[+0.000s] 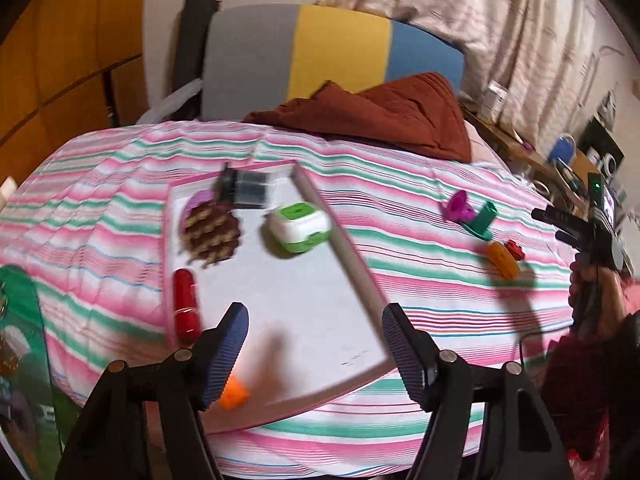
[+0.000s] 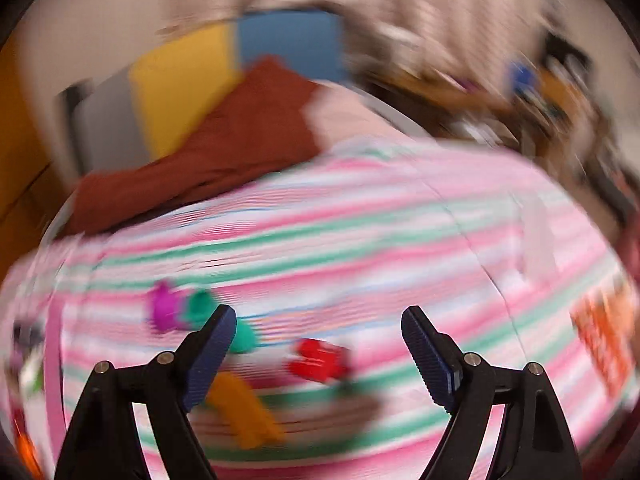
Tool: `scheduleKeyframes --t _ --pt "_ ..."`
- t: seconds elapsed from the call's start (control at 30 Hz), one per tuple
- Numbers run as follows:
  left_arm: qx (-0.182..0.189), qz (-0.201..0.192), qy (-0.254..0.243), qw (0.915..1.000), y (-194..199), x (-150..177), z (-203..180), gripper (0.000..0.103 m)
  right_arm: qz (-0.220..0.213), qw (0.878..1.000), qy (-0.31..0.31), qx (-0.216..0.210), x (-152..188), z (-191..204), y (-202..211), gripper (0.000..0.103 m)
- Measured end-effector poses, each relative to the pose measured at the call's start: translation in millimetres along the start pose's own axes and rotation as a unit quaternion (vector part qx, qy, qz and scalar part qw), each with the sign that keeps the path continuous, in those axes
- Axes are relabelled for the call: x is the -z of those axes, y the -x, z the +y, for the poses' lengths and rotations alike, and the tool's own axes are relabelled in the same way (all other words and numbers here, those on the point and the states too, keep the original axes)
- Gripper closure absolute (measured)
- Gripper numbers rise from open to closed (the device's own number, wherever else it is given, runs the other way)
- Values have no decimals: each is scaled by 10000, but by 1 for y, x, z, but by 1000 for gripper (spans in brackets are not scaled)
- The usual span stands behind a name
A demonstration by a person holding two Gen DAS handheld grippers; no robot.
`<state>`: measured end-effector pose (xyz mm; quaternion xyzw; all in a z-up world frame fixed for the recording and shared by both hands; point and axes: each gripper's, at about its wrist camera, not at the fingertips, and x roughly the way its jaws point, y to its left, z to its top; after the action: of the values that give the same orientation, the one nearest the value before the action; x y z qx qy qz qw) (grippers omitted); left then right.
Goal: Organize rigid objects
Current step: 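Move both tools back over the remaining toys on the bed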
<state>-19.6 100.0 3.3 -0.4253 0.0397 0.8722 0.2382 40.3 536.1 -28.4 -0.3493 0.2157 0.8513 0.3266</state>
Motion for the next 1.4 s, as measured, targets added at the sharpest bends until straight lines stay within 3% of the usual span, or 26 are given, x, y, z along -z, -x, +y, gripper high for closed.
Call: scheduleKeyframes --t 0.1,0.23,0.47,0.67,1.07,1.4 --pt "97 26 -191 9998 -6 -7 -21 32 21 9962 -871 -68 -4 -31 -4 18" --pt "475 169 -351 9981 -20 -14 -50 32 125 9914 -1286 -205 -4 -45 -5 17" --pt "657 382 -869 9933 -49 -31 -99 40 391 9893 -1322 -482 -1 -42 -8 14" --pt "1232 750 -1048 9840 -82 -39 -143 54 560 9864 -1416 -611 5 -43 -9 14" --pt "1706 1391 -1168 9685 -159 -53 -224 54 532 9778 -1839 -858 3 -55 -6 14" --pt "1660 1389 -1001 9712 -194 -59 -268 53 630 9746 -1883 -1040 2 -53 -8 13"
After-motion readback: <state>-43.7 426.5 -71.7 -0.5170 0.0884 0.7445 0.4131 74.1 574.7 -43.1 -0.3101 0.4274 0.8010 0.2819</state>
